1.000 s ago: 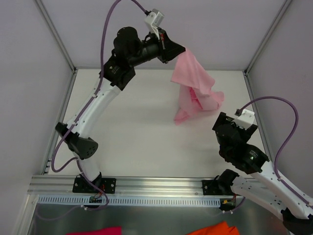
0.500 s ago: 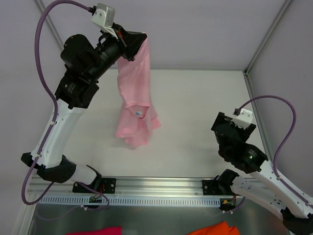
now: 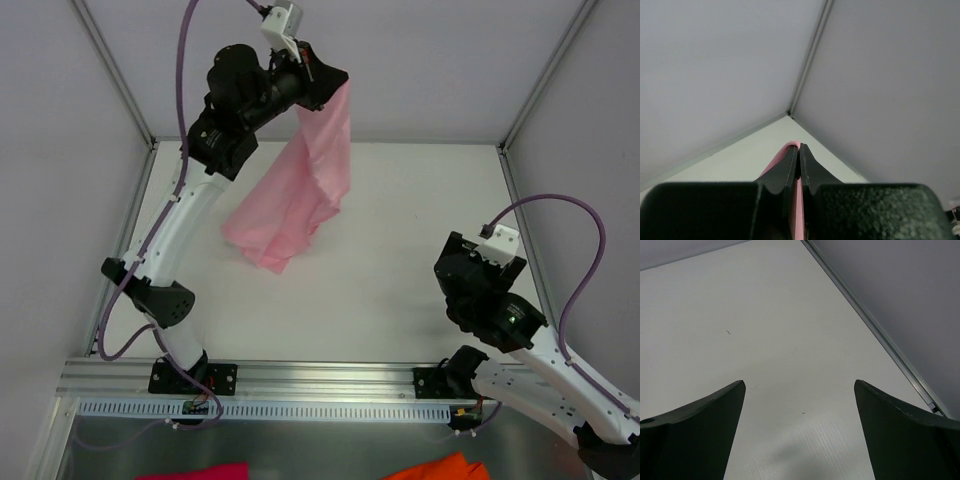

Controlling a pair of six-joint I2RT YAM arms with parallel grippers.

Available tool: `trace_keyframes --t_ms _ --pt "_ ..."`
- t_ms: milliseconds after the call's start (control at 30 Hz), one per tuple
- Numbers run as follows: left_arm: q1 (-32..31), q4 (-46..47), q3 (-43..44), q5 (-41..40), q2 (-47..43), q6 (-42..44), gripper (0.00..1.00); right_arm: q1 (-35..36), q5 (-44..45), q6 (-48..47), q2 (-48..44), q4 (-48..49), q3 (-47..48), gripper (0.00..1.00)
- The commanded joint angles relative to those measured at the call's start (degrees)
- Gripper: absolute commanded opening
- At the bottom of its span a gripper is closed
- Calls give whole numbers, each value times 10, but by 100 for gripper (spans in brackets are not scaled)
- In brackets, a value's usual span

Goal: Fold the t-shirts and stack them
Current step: Flatten out the tshirt

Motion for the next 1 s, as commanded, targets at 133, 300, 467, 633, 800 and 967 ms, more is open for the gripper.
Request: trace_keyframes --t_ms 133,300,467,633,800,967 --pt "-24 80 130 174 105 -112 0 2 57 65 0 -57 32 96" --pt "-19 88 100 176 54 -84 0 2 51 58 11 -51 35 96" --pt "31 81 -43 88 -36 -62 0 2 39 57 24 -44 36 96" --pt "38 25 -170 -121 -127 -2 0 2 23 31 29 -12 32 97" --pt "42 -13 -256 -241 -190 19 0 2 7 16 42 14 30 97" --pt "43 -25 -311 -303 -206 13 90 2 0 10 66 24 31 97"
